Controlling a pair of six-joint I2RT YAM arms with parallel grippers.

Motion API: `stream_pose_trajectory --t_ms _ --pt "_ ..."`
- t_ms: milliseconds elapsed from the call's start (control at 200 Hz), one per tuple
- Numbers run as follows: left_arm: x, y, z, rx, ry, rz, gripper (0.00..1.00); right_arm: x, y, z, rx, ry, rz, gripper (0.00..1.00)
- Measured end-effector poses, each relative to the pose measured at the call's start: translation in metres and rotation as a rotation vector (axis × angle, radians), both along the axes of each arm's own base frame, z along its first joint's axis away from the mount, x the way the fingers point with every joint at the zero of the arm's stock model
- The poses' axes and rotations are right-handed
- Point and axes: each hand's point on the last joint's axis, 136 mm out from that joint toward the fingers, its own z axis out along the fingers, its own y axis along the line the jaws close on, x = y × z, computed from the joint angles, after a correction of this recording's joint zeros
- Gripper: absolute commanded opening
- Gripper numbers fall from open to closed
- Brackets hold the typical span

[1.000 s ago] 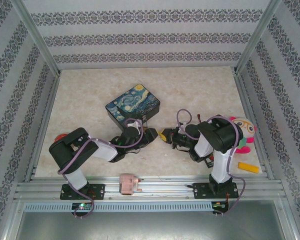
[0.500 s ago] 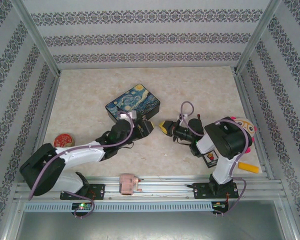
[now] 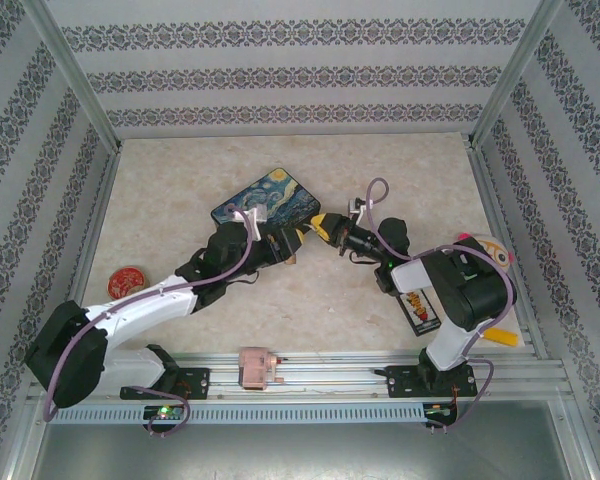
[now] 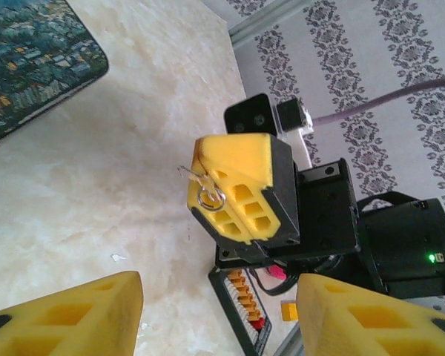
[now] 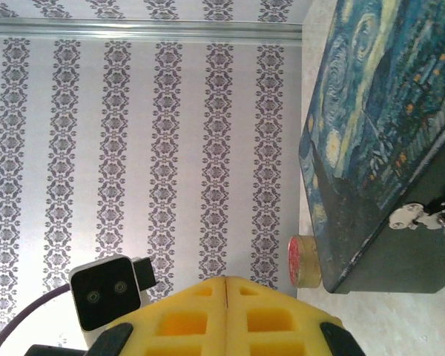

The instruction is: Unlock the padlock with the key

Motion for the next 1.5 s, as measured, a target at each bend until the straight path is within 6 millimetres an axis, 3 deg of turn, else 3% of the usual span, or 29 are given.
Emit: stream_pose_trajectory --t_ms 290,580,969,1114,1239,1439,1499 --pt "0.012 -0.009 -0.013 -0.046 0.039 -0.012 0.49 -0.007 0.01 0.002 0.004 -0.001 0.029 0.0" --pt "0.026 -0.009 -0.003 -0.146 0.026 0.005 0.38 -0.017 0.022 0.002 0.004 -0.002 0.064 0.0" --pt "0.028 -0.006 -0.011 -0.197 0.054 0.018 0.25 -0.02 0.026 0.004 0.007 -0.002 0.075 0.0" --pt "0.03 -0.008 -0.012 -0.215 0.06 0.017 0.15 -0.019 0.025 0.004 0.008 -0.002 0.072 0.0" --pt "0.032 -0.007 -0.014 -0.232 0.064 0.023 0.0 -0.018 0.025 0.002 0.006 0.004 0.063 0.0" --pt "0.032 -0.008 -0.013 -0.241 0.065 0.018 0.0 -0.017 0.024 0.003 0.006 0.002 0.055 0.0" --pt "0.032 -0.008 -0.012 -0.238 0.06 0.009 0.0 -0.017 0.022 0.004 0.004 -0.002 0.054 0.11"
